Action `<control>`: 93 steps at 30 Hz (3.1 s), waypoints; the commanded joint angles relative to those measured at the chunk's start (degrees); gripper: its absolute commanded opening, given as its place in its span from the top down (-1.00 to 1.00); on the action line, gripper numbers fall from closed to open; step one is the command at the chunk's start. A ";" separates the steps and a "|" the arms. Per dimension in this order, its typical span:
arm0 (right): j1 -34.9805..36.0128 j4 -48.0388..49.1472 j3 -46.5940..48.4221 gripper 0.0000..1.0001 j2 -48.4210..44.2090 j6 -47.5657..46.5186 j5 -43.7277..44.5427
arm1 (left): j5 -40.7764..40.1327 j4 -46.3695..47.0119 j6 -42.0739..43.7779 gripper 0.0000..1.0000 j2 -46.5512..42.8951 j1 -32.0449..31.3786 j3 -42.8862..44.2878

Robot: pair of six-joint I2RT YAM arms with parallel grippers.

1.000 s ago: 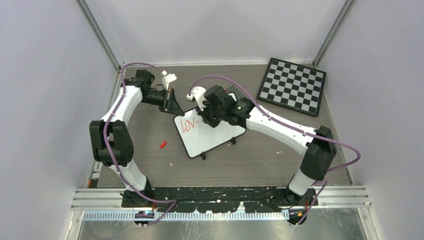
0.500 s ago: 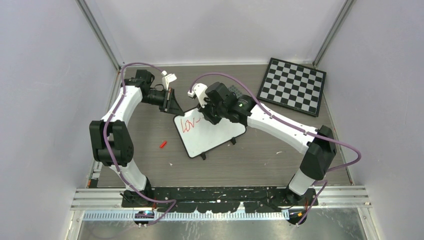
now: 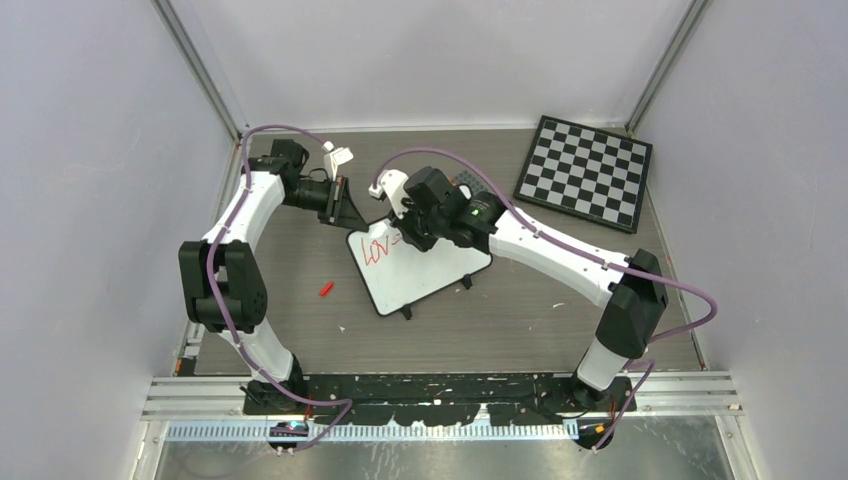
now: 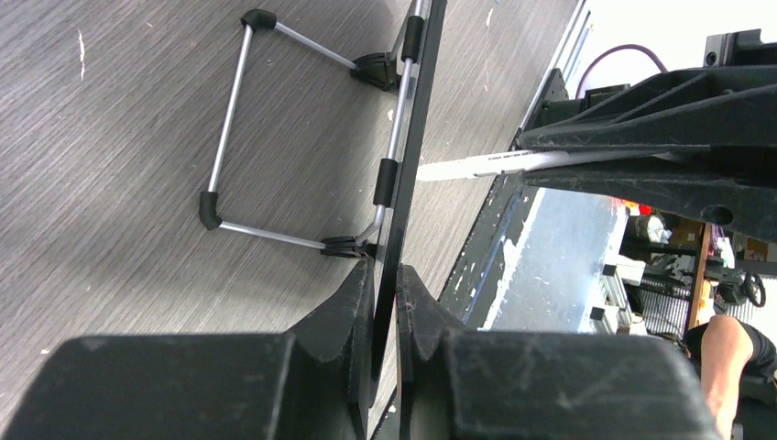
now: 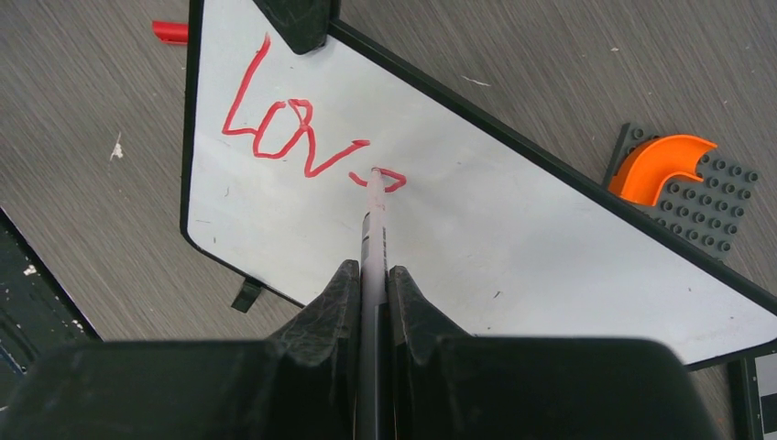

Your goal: Write a sentence on the whiteboard

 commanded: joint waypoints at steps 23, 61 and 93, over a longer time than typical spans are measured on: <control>0.93 3.68 -4.83 0.99 -2.07 -0.04 1.74 | -2.60 -0.83 -0.51 1.00 -0.42 0.14 1.18; -6.02 -1.00 -3.93 0.99 -8.73 1.39 -8.47 | -3.69 -4.70 0.53 0.21 -1.22 -0.78 3.83; -5.85 2.78 -2.01 1.00 -3.28 0.96 -4.13 | -3.99 -3.63 0.03 0.65 0.05 -1.28 3.87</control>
